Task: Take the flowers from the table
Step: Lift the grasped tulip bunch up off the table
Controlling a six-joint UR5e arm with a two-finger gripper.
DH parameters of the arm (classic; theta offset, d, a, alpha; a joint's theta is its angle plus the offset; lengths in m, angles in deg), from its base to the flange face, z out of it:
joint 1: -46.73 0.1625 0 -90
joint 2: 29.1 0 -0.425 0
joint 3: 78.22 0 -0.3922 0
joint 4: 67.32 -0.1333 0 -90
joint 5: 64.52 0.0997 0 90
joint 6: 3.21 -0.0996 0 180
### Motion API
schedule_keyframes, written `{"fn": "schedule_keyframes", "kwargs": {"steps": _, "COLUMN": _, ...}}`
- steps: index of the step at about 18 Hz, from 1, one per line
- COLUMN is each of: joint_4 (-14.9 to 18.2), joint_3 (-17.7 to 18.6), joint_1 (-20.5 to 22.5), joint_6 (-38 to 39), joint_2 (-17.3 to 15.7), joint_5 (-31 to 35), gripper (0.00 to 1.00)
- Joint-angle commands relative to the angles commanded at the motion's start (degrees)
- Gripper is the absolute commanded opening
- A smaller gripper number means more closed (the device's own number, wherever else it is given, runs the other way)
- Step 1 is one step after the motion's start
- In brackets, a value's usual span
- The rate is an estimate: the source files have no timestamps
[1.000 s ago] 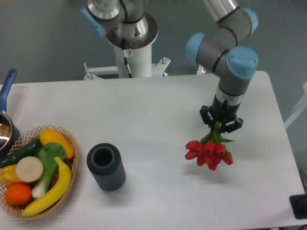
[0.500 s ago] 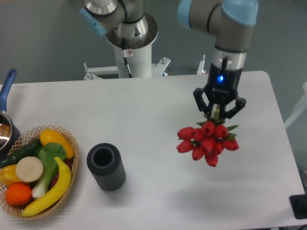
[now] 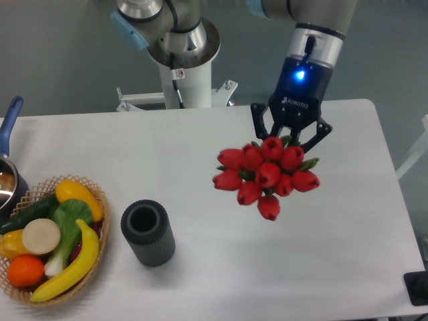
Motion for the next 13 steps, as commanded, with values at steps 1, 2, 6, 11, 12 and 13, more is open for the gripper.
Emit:
{"fn": "schedule_keyframes", "kwargs": {"steps": 1, "joint_4": -0.1, "joint_3": 0.1, "joint_1": 0.0, "joint_6": 0.0, "joint_2": 0.1, "joint_5": -1.0, "gripper": 0.22}}
{"fn": "schedule_keyframes", "kwargs": {"steps": 2, "joint_4": -0.2, "joint_3": 0.0, "joint_1": 0.1, "joint_6": 0.2, "joint_2": 0.1, "joint_5": -1.9, "gripper": 0.22}}
{"fn": "schedule_keyframes", "kwargs": {"steps": 6, "joint_4": -0.2, "joint_3": -0.5, "joint_1": 0.5, "joint_6": 2.2, "joint_2": 0.2, "joint_5": -4.4, "gripper": 0.22}}
{"fn": "schedule_keyframes", "kwargs": {"steps": 11, "joint_4": -0.3, "joint_3": -0.6, "joint_1": 0.4, "joint_6": 2.4, "joint_2": 0.2, "joint_5": -4.5, "gripper": 0.22}}
{"fn": "schedule_keyframes", "kwargs": {"steps": 12, "joint_4": -0.3, "joint_3": -0.6, "joint_1": 0.4, "joint_6": 2.5, "joint_2": 0.2, "joint_5": -4.6, "gripper": 0.22}}
{"fn": "schedule_keyframes", "kwargs": {"steps": 13, "joint_4": -0.3, "joint_3": -0.6, "joint_1": 0.4, "joint_6": 2.5, "joint_2": 0.2, "joint_5": -4.6, "gripper": 0.22}}
